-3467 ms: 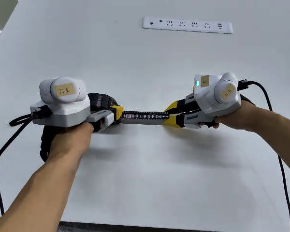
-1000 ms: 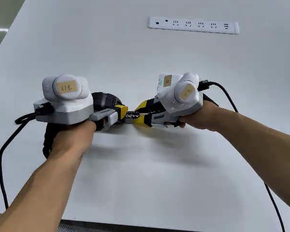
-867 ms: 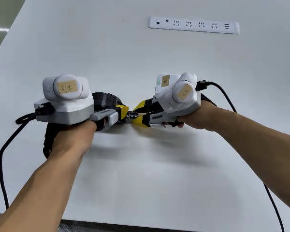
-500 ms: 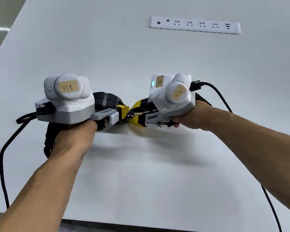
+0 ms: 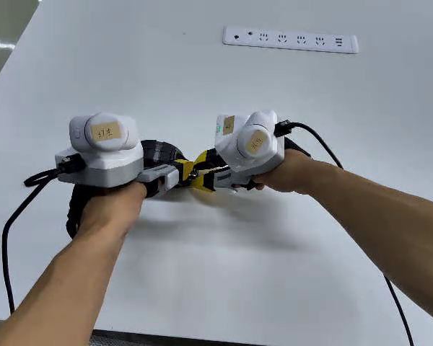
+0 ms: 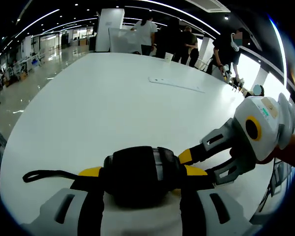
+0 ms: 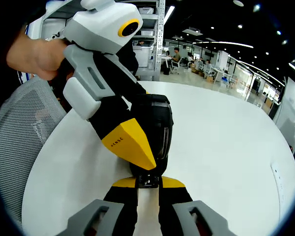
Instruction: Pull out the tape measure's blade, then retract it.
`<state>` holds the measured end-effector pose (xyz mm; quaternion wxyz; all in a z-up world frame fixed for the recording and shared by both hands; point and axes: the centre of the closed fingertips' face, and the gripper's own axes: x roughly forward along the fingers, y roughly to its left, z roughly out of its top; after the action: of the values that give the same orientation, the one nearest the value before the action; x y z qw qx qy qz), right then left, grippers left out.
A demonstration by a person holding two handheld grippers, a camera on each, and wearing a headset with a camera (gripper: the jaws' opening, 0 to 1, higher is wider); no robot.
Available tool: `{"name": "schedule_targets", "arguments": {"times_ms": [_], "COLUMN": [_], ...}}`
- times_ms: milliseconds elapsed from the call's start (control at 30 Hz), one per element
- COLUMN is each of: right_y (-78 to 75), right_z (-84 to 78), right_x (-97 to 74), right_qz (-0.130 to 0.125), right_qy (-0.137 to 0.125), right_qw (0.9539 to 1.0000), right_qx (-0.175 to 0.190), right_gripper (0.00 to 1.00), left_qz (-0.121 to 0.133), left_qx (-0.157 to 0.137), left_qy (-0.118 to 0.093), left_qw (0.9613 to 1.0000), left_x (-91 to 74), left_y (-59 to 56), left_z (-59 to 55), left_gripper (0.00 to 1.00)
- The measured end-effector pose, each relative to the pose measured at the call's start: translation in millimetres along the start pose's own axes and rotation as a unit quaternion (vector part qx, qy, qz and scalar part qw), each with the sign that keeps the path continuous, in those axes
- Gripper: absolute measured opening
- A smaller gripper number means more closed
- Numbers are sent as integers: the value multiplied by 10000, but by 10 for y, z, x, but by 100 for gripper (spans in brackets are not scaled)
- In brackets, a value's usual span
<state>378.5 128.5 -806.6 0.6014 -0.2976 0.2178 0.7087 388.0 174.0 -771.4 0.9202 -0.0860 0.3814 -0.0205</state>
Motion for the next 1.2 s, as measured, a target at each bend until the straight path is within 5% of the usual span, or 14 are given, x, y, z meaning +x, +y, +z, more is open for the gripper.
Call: {"name": "schedule_targets", "arguments": {"times_ms": [1200], "right_y": [-2], "right_z": [-121], "right_x": [-267], "right_qz": [-182], "right_qy": [189], "right_qw": [9991], "right_qx": [342], "right_gripper": [28], "left_qz": [-146], "left_qx": [368], "left_qy": [258], "left_qw": [9989], "left_x": [-63], "left_y": [22], "left_z": [-66], "left_gripper": [69]}}
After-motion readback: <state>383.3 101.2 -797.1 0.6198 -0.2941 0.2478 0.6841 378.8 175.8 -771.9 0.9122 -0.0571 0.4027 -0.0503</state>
